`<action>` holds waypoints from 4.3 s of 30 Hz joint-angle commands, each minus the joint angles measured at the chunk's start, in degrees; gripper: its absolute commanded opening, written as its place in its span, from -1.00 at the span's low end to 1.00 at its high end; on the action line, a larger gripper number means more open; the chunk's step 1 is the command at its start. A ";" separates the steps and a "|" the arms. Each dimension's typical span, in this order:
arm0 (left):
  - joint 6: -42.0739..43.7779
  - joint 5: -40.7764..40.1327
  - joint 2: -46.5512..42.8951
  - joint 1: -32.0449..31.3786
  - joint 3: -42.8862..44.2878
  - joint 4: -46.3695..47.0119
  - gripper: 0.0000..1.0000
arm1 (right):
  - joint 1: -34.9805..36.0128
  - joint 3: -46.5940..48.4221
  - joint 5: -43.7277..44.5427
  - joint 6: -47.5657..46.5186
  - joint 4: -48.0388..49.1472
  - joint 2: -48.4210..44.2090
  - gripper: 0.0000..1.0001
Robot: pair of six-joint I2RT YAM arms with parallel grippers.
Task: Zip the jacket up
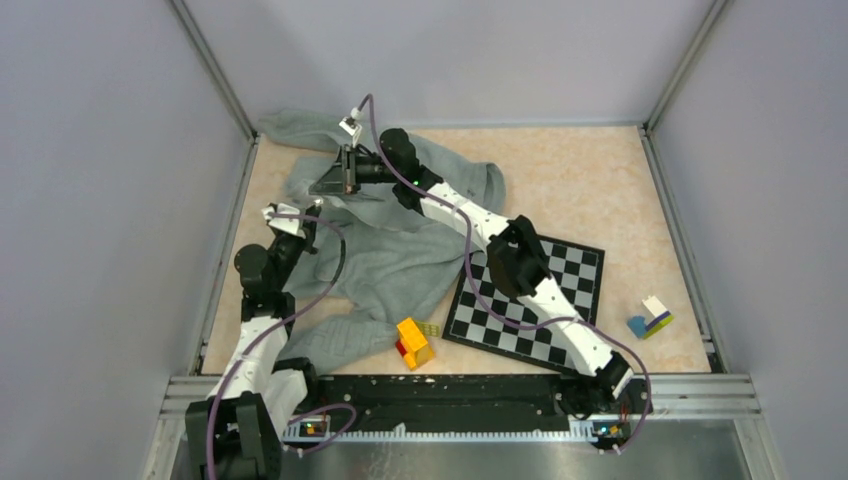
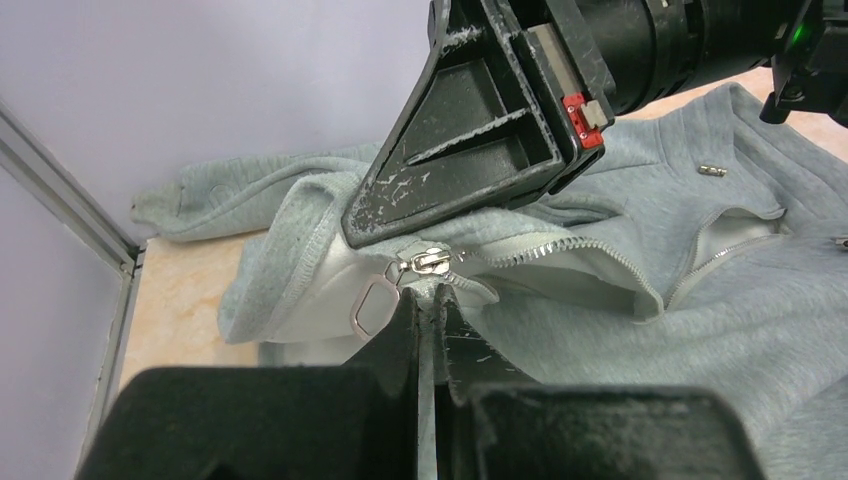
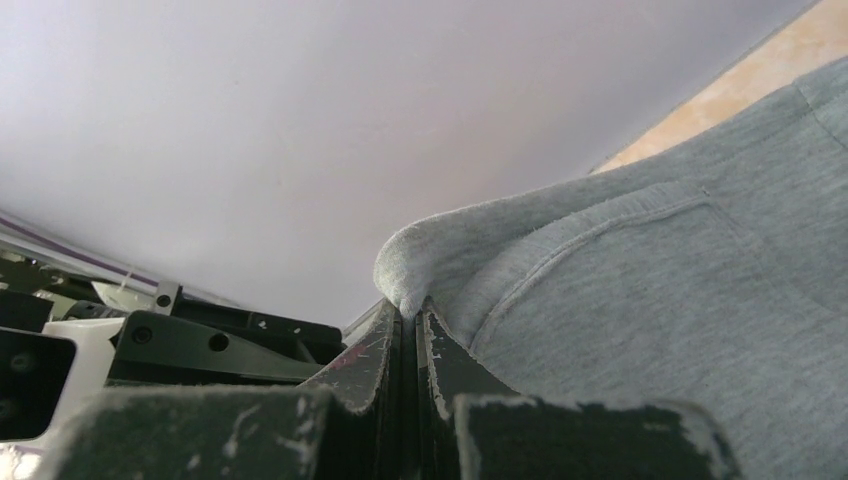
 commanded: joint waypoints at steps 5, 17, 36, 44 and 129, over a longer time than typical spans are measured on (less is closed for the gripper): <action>-6.13 4.13 0.80 -1.37 1.04 2.54 -0.94 | 2.31 0.46 1.45 0.22 3.65 -2.80 -1.00; -22.81 7.45 -1.51 -1.28 3.26 -3.13 0.06 | 0.35 -0.76 1.25 3.26 10.64 -2.56 -1.00; -43.41 -3.17 4.46 8.69 38.86 -58.75 0.50 | -0.05 -2.65 0.27 -0.37 12.79 -3.20 -1.00; -45.83 23.58 15.89 13.79 37.44 -44.36 0.24 | 0.00 -1.77 -0.49 -2.09 13.90 -2.23 -1.00; -37.09 20.53 21.57 13.02 30.22 -28.87 0.36 | 0.24 -1.89 -2.40 -10.87 9.45 -4.94 -1.00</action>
